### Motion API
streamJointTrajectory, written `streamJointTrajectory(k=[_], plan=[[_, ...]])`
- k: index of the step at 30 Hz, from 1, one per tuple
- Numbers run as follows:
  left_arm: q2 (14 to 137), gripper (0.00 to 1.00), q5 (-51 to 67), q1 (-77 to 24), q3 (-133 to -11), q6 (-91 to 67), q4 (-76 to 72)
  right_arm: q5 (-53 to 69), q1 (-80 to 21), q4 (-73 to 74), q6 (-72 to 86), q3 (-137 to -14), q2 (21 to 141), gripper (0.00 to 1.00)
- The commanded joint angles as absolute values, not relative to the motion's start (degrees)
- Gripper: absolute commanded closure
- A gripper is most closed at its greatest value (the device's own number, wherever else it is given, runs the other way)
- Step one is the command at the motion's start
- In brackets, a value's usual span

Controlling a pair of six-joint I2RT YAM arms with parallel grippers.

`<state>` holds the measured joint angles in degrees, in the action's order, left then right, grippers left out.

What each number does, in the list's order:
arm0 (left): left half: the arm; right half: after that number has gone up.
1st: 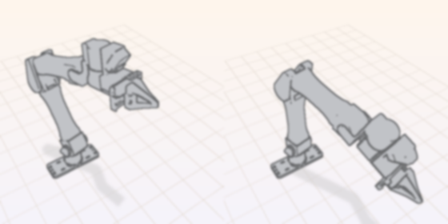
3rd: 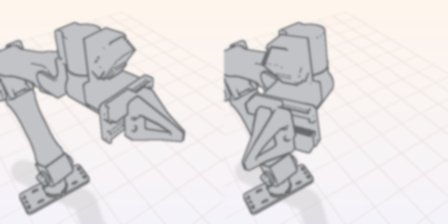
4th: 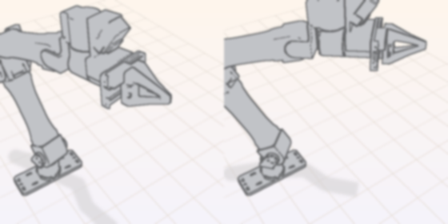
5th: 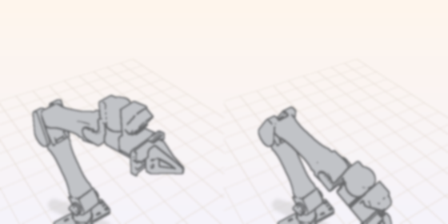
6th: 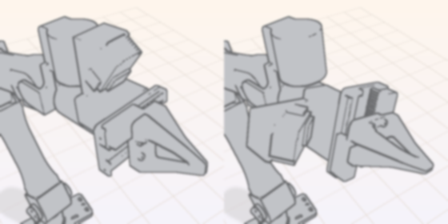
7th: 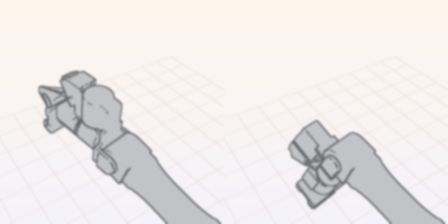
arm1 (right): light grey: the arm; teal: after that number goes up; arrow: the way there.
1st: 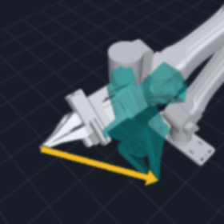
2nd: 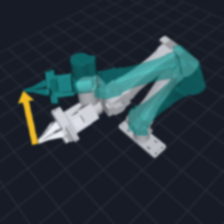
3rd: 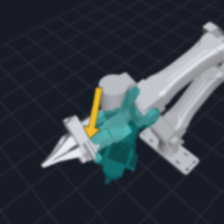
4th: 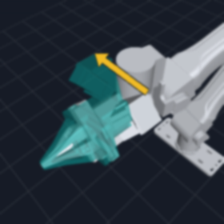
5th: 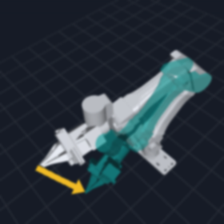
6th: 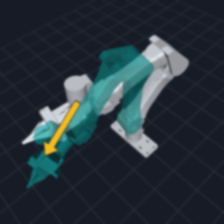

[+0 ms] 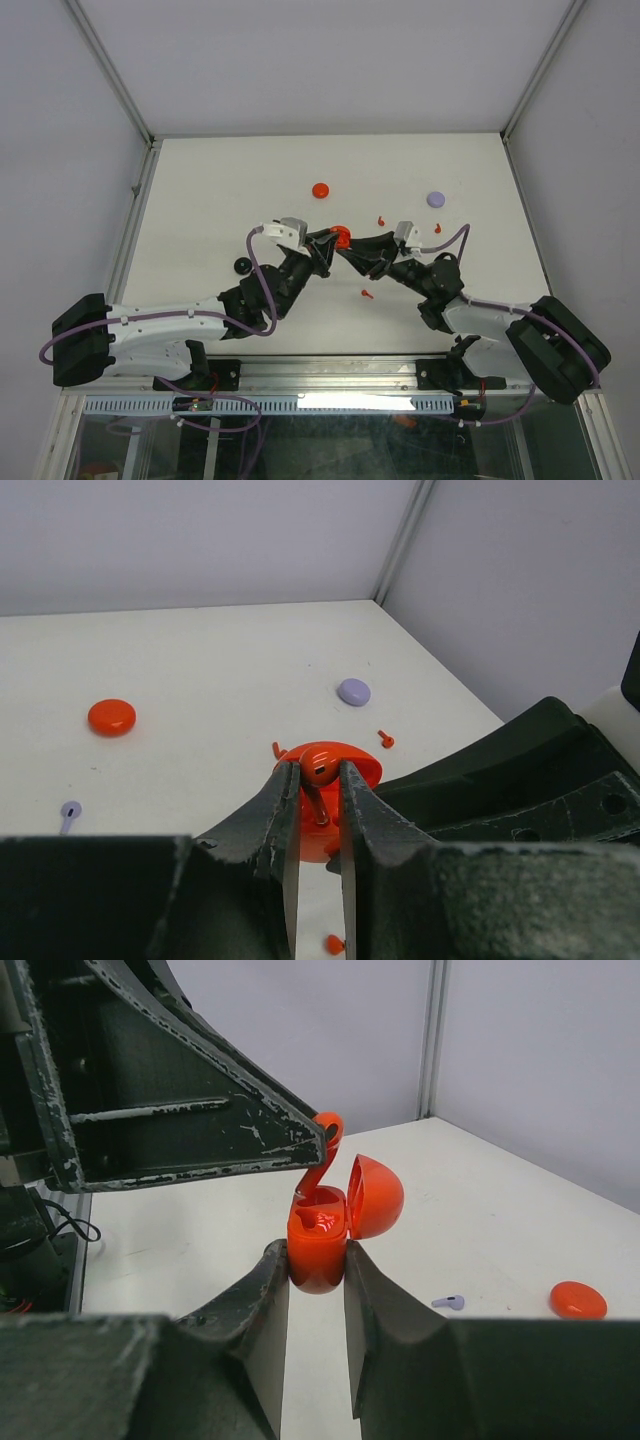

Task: Insert the wireless bluetooth earbuds into the charging case
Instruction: Place the earbud in the charging case.

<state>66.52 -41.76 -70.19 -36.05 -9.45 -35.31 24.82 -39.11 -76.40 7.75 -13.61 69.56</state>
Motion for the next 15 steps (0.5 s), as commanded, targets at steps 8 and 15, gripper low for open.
streamJointTrajectory(k=[8, 15], plan=[[66.04, 0.83, -40.55, -70.71, -34.38, -7.16, -42.10, 24.45, -39.29, -79.54, 9.23, -15.62, 66.95, 1.00], [65.53, 0.82, -37.63, -70.75, -33.11, -7.77, -41.77, 23.90, -39.36, -79.28, 8.97, -15.57, 66.53, 1.00]])
